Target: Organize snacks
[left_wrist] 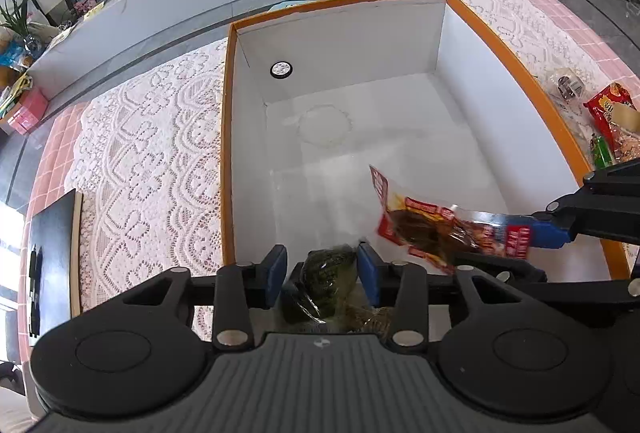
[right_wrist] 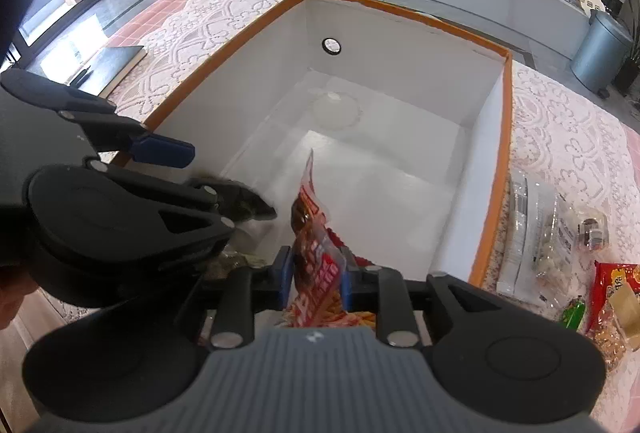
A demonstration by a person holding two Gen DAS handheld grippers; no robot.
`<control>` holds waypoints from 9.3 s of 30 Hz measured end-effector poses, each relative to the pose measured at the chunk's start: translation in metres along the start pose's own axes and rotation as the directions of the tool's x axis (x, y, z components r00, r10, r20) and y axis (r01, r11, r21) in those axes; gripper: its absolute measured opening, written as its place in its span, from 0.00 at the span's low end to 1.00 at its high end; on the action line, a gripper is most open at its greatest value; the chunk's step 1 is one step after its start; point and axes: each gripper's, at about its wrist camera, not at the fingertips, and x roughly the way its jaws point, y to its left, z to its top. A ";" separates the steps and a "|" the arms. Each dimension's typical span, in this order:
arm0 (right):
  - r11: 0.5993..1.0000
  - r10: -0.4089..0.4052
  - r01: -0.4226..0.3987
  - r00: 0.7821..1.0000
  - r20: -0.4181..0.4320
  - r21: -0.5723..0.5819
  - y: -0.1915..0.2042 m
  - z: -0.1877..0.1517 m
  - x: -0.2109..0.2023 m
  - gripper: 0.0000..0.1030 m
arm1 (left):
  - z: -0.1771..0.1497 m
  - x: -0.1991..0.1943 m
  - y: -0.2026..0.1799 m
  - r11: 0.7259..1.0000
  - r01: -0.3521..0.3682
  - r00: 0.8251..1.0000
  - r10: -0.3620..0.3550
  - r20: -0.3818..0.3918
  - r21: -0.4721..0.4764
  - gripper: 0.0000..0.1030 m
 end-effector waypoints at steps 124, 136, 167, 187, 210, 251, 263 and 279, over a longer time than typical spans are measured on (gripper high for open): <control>0.669 -0.197 -0.017 0.960 0.199 0.743 -0.290 -0.182 -0.015 0.20 | 0.047 0.073 -0.244 0.926 0.351 0.930 -0.362 0.065 0.138 0.56; 0.651 -0.189 -0.032 0.961 0.202 0.758 -0.293 -0.186 -0.017 0.31 | 0.047 0.079 -0.257 0.943 0.277 0.955 -0.291 0.053 0.185 0.30; 0.857 -0.276 0.217 0.959 0.061 0.467 -0.252 -0.149 0.007 0.65 | 0.028 0.030 -0.205 0.972 0.230 0.961 -0.235 0.149 0.053 0.24; 0.882 -0.311 0.199 0.927 0.210 0.428 -0.221 -0.151 -0.050 0.10 | 0.017 0.015 -0.196 0.978 0.208 0.966 -0.209 0.153 0.021 0.24; 0.912 -0.199 0.056 0.927 0.318 0.405 -0.223 -0.143 -0.042 0.41 | 0.016 0.007 -0.182 0.978 0.208 0.964 -0.202 0.174 -0.014 0.24; 0.853 -0.316 0.286 0.949 -0.005 0.436 -0.249 -0.146 0.015 0.76 | 0.021 0.037 -0.183 0.946 0.321 0.939 -0.314 0.140 -0.035 0.24; 0.832 -0.311 0.245 0.949 0.051 0.498 -0.254 -0.153 -0.005 0.71 | 0.017 0.014 -0.179 0.942 0.334 0.928 -0.323 0.187 -0.028 0.24; 0.875 -0.293 0.162 0.927 0.234 0.456 -0.201 -0.140 -0.083 0.71 | 0.007 -0.050 -0.142 0.939 0.339 0.894 -0.301 0.331 -0.062 0.24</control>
